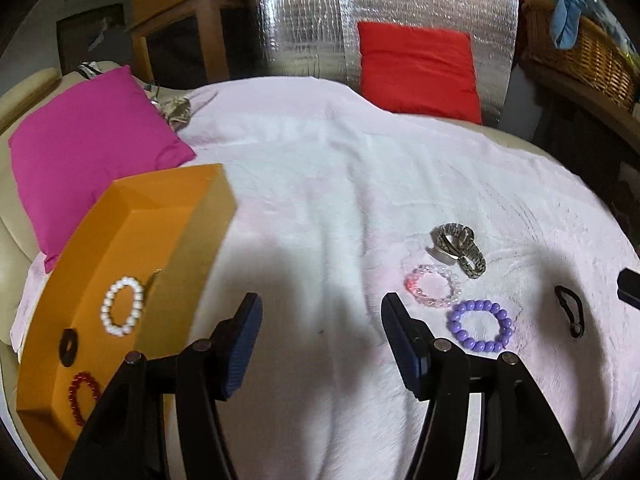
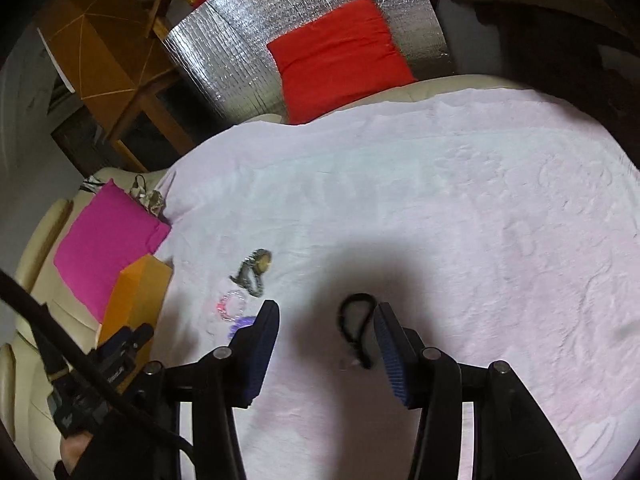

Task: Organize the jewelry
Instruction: 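Return to the bed and grasp the silver chain watch with the left tool, then grasp the black clip with the right tool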

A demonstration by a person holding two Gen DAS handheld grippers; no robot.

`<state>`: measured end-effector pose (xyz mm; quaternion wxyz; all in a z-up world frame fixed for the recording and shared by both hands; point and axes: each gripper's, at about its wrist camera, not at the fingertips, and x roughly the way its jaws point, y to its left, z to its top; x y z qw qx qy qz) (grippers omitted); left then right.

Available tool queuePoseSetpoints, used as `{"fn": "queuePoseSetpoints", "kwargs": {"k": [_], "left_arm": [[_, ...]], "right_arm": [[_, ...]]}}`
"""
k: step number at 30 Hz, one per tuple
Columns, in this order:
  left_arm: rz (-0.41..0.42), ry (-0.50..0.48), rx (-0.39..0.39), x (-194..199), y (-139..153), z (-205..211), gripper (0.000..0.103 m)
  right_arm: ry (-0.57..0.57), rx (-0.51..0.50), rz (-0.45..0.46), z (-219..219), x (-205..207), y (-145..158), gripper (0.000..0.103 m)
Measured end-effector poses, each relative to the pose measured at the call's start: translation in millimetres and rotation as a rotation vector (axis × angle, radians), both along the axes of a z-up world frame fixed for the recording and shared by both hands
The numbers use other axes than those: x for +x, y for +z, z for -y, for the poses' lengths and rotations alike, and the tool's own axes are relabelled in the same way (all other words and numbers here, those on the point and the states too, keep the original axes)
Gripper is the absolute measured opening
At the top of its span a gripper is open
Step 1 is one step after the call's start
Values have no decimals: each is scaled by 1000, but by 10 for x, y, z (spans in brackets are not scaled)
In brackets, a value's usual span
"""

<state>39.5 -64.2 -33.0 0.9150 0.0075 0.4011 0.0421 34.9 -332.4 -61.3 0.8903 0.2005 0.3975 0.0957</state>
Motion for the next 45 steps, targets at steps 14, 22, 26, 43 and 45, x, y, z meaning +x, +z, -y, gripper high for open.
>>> {"fn": "queuePoseSetpoints", "kwargs": {"k": [14,22,26,43,45], "left_arm": [[-22,-78,-14,440,-197,412,64],[-2,-171,-108,651,-265,668,67],[-11,-182,-189,767,-295,791,74],[-55,-213,-204,981,-401,993,18],[-33,-226,-223,918,-320,948,19]], "right_arm": [[-17,82,-120,469,84,-345,53],[-9,98,-125,498,79,-389,53],[-16,99,-135,519,78,-421,53],[60,64,-127,235,159,-460,53],[74,49,-132,136,191,-479,53]]}}
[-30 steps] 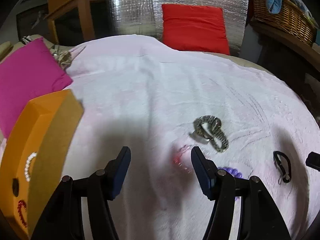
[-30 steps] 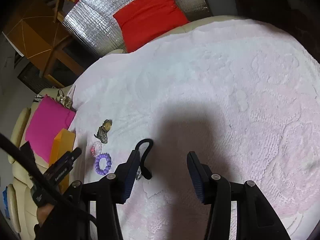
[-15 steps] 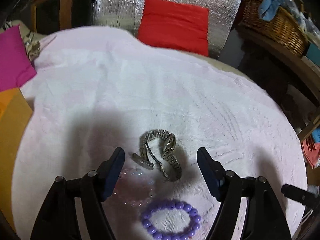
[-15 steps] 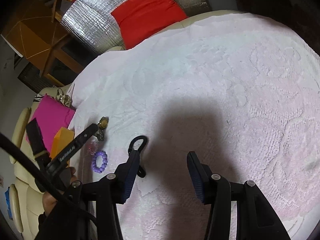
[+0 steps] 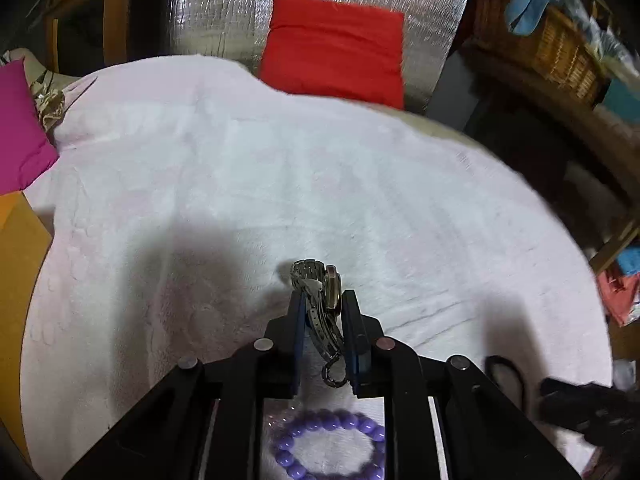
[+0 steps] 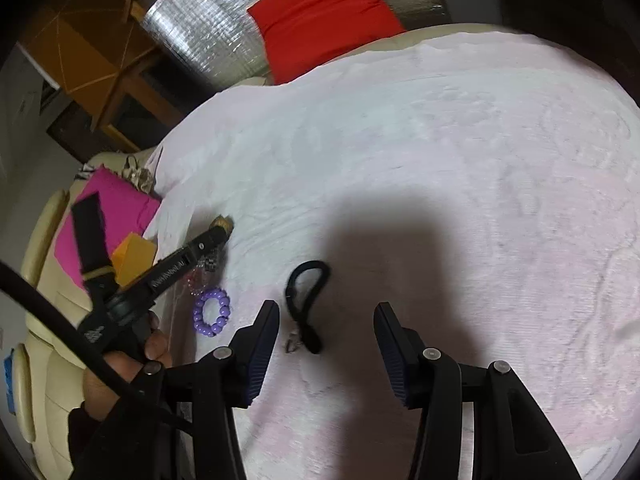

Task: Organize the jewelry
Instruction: 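Grasp the black clip with the right tool, then carry the watch with the left tool while the right tool carries the clip into the box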

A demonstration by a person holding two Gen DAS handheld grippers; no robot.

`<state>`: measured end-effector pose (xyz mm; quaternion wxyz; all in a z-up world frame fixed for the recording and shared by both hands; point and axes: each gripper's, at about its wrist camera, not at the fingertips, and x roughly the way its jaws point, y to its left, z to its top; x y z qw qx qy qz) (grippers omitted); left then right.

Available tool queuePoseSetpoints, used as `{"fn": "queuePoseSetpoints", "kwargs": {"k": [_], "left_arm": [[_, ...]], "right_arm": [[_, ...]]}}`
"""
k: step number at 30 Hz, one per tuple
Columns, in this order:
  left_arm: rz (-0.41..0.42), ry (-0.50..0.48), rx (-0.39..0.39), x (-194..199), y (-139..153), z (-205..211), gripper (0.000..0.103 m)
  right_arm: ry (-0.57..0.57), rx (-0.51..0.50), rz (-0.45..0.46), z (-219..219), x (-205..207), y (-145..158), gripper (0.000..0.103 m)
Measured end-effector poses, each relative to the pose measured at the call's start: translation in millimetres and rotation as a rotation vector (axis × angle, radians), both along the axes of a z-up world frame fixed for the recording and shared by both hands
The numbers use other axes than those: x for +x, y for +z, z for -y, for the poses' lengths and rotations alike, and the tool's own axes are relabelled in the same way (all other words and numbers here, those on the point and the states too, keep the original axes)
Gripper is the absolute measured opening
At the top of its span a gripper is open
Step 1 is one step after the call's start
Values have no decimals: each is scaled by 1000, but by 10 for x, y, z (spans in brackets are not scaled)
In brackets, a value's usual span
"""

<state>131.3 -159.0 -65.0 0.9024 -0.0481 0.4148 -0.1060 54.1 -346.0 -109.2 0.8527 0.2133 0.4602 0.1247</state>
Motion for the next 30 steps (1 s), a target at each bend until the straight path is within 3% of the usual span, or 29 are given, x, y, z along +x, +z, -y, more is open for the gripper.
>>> {"fn": "queuePoseSetpoints", "kwargs": {"k": [4,6,7,8,12,18,30], "left_arm": [[41,-7,-41,-103,171,-84,19],[68,-4,-36,-174,261,-111,19],[84,-1,-28,-214,309,-135,19],[98,4,-23,-252,350,-166,19],[126,19,-8,-352,448,-275,19],[149,33,13,-574,556,-456,19],[224,127,7,-1094,835,-1123,19]], "right_arm": [[-4,-54,-34,-135,73,-118,53],[-16,-80,-15,-174,73,-115,40],[-12,-94,-6,-199,77,-105,20],[-5,-95,-3,-228,77,-103,8],[-23,-95,57,-284,13,32,6],[-25,-9,218,-324,-146,386,6],[58,25,261,-883,-204,495,6]]}}
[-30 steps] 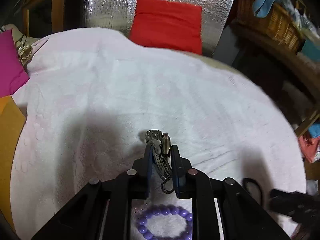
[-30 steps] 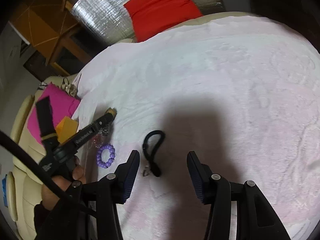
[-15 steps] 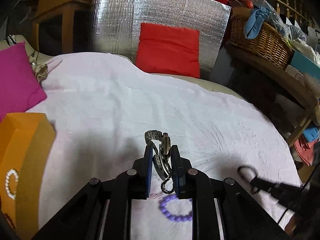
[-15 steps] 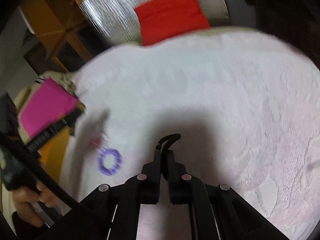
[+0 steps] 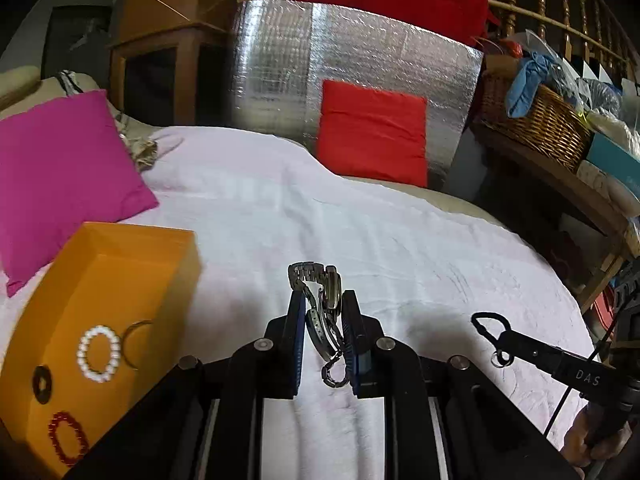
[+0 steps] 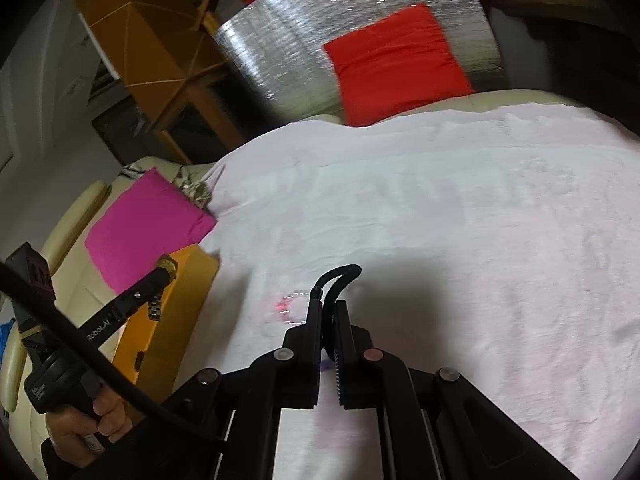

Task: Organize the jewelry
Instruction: 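Carry the watch with the left tool while the right tool carries the clip into the box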

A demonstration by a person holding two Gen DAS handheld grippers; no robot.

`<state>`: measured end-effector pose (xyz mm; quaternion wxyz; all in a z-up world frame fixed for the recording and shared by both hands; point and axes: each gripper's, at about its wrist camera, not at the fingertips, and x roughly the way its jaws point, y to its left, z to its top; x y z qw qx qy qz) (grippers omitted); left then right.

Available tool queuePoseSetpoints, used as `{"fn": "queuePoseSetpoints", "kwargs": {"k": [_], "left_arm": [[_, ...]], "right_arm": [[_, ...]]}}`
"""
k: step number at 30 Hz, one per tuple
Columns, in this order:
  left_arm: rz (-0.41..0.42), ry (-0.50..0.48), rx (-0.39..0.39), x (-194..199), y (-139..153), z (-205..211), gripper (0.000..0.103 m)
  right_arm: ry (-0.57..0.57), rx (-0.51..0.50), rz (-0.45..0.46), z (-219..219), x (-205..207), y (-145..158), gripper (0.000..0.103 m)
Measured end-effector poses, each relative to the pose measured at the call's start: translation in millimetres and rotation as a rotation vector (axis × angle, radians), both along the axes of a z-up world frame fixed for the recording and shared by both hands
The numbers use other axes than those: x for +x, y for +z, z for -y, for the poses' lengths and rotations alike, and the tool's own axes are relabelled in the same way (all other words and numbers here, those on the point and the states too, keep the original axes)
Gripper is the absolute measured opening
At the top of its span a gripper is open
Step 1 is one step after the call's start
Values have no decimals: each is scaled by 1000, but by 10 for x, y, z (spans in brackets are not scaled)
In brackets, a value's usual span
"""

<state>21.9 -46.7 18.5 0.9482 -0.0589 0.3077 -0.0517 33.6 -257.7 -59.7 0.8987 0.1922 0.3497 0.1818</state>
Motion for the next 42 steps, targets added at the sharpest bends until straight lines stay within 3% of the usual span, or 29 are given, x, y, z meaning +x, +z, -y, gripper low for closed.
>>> {"fn": "queuePoseSetpoints", "kwargs": {"k": [9,16,21,32,42], "left_arm": [[23,131,-47,-217,111,-734,19],[-7,286,-64,-396,18,-1456,19],[-26,365,-66,-505,-57,-1807,19],[-60,419,-6,-623,-136,-1933,19],[-38,433,83,-826,-70,-1742,19]], "right_arm": [[116,-13,51,-759,-91,135,6],[242,-41,81,-1663,-28,285,6],[305,-23,99,-2033,-137,314,6],[352,-51,77,-2260,-362,248,6],[375,-62,71,-2179,-604,203,6]]}}
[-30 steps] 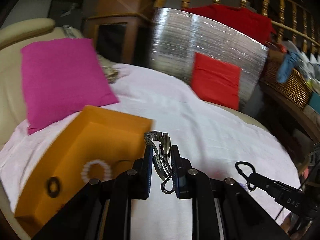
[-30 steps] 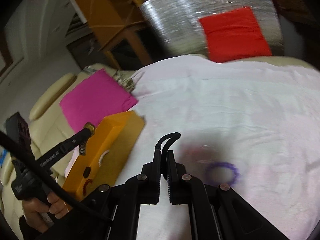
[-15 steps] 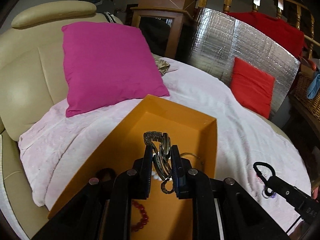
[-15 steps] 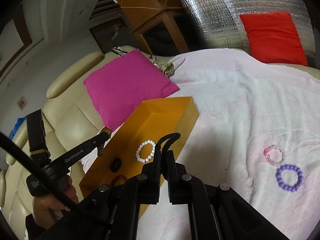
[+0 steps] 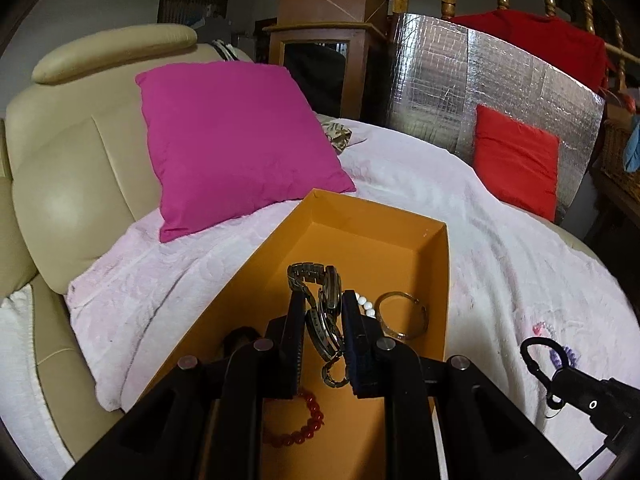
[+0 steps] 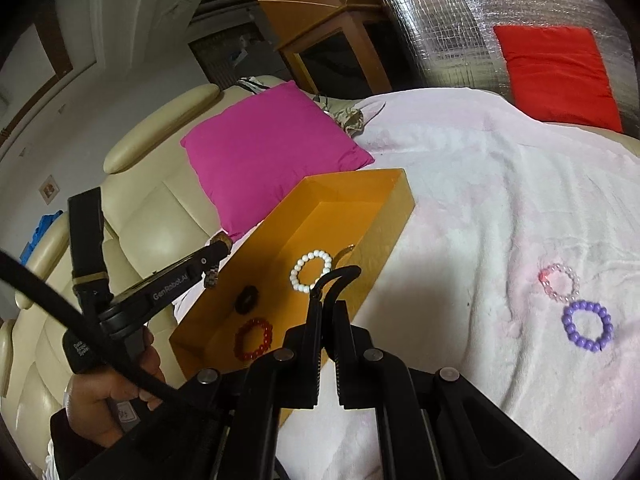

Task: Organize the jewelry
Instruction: 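Carry the watch with the left tool while the right tool carries the clip into the box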

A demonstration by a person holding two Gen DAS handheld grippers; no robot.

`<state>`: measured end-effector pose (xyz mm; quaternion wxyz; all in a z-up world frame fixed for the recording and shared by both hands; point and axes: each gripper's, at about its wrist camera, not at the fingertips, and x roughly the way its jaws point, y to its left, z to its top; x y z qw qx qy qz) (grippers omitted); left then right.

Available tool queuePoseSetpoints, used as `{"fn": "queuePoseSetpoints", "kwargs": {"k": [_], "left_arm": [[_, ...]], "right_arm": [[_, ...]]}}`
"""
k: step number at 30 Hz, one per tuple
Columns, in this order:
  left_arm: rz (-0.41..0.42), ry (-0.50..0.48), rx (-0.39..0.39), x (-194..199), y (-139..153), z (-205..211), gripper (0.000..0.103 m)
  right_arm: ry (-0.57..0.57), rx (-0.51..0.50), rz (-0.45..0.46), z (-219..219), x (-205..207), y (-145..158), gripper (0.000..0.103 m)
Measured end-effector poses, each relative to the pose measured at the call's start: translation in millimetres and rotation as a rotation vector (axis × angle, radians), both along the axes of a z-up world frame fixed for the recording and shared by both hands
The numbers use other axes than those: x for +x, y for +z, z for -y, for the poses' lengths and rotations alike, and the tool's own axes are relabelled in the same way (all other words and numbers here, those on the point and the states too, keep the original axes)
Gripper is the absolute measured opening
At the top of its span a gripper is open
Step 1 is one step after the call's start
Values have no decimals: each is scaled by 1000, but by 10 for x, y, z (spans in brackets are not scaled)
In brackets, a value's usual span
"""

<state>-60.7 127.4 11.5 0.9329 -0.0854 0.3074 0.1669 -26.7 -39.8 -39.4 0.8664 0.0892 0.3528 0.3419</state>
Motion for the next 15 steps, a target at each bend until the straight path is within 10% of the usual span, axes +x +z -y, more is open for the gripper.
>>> {"fn": "queuePoseSetpoints", "kwargs": {"k": [15], "left_arm": [[-47,73,53,-236,-123,-6,19]], "right_arm": [[66,87,-35,-109,-92,-51,6]]}}
